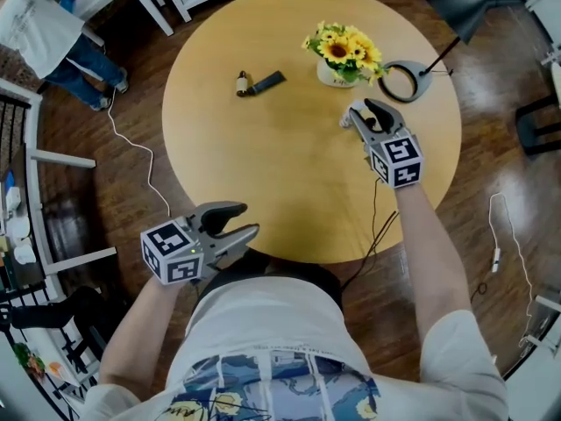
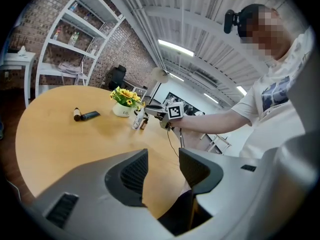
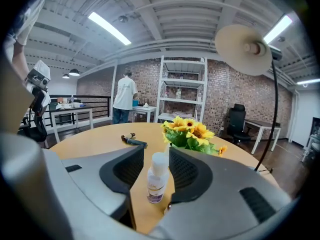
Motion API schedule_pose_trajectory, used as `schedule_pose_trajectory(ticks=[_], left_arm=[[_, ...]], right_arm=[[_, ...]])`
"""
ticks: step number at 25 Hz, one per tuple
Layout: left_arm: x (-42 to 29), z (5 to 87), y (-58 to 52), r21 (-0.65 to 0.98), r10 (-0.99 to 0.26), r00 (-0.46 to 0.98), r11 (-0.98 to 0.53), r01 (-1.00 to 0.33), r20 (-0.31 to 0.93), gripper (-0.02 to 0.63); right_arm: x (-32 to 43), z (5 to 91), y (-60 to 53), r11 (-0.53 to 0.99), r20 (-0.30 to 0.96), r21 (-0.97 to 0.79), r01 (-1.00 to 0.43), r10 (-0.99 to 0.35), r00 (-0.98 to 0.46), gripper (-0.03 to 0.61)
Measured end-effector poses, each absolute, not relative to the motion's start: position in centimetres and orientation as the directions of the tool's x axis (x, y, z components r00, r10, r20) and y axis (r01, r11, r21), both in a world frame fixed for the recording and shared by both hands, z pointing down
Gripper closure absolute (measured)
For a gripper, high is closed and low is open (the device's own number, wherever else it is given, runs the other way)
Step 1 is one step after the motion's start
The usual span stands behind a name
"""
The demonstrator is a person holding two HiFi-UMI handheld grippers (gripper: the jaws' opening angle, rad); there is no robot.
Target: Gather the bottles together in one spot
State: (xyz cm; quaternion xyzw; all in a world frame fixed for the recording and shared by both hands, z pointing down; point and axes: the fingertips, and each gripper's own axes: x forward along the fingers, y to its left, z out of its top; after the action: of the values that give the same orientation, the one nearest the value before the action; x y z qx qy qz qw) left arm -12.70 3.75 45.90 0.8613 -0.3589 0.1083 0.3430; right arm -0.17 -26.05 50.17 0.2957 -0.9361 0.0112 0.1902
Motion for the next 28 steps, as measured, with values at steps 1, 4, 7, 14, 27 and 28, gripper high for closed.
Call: schedule_pose_trajectory(ticks=[1,4,7,14,27,28], left_arm=[[-12.6,45.7,3.6,0.507,-0.545,0.719,-0.514,-0.692,0.43,0.417],[-12.2,44.9,3.3,0.483,-0.552,0.718,-0.533,-0.695,0.423,0.417],[-11.8,44.3,3.0,0.45,-0.569,0.707,-0.546,-0.707,0.421,0.417],[-12.0,42.2,4.0,0.374,-0.649,0.636,-0.515,-0.771,0.418,0.416],[-12.3,40.1,9.3,0.325,-0.748,0.47,-0.348,-0.879,0.47,0.415],[-12.0,40.1,9.5,0.327,-0.754,0.458,-0.333,-0.885,0.472,0.413]], right_arm=[[0.3,49.4,-25.5,0.816,0.352,0.091,-0.57,-0.562,-0.749,0.393],[1.6,46.3,-22.4,0.805,0.31,0.063,-0.59,-0.577,-0.755,0.393],[2.9,43.6,-17.5,0.819,0.279,0.031,-0.573,-0.558,-0.782,0.393],[6.6,40.1,-6.2,0.819,0.305,-0.061,-0.57,-0.528,-0.792,0.393],[13.3,37.0,3.6,0.759,0.346,-0.077,-0.646,-0.588,-0.731,0.394],[13.6,36.9,3.9,0.755,0.345,-0.083,-0.65,-0.59,-0.73,0.394]])
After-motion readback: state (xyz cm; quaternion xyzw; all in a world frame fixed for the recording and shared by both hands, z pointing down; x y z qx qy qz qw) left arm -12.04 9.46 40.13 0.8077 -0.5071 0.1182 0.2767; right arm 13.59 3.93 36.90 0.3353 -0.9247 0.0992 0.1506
